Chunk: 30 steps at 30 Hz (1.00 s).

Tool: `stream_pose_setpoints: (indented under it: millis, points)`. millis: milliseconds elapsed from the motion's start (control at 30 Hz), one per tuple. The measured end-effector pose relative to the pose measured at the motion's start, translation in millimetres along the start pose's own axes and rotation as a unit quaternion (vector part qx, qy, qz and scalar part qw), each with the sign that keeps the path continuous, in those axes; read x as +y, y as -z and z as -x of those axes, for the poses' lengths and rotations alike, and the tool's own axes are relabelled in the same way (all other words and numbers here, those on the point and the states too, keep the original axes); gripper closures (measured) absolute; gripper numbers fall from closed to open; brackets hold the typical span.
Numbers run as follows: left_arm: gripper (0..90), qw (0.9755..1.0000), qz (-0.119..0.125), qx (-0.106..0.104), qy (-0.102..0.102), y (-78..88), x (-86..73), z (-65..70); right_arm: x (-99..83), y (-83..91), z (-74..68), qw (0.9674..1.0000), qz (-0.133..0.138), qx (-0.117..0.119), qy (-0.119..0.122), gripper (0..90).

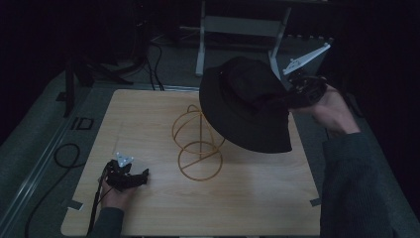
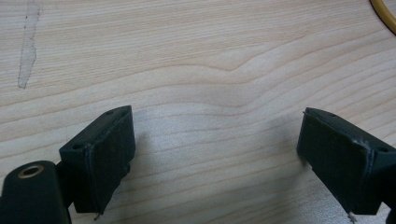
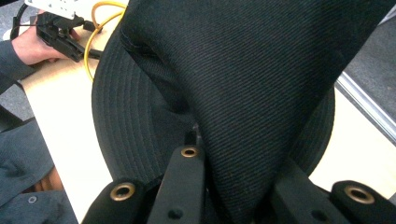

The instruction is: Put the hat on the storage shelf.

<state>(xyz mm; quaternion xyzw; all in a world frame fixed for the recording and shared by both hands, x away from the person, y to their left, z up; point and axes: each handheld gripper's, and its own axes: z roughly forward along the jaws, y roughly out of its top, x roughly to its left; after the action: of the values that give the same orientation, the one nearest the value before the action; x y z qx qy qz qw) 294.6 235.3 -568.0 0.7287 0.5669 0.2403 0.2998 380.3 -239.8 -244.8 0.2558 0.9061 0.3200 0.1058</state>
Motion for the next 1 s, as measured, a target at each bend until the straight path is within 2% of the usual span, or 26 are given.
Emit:
stream_pose_setpoints:
  millis: [300,500,700,1000]
  points:
    - [11.9,1.0000,0.001,0.000,0.000,-0.1,-0.1,0.0,1.9,8.6,-3.6,0.9999,0.009,-0.002,0.004,86.9]
    - [11.9,1.0000,0.000,0.000,0.000,0.0,-0.1,0.0,6.4,7.3,-9.5,0.9997,0.012,0.010,0.017,86.9]
    - [11.9,1.0000,0.000,0.000,0.000,0.0,0.0,0.0,11.9,-1.6,-16.1,0.9991,0.013,0.026,0.031,86.9]
    - [11.9,1.0000,0.000,0.000,0.000,0.0,0.0,0.0,27.0,-18.3,-34.1,0.9972,0.003,0.045,0.059,86.8]
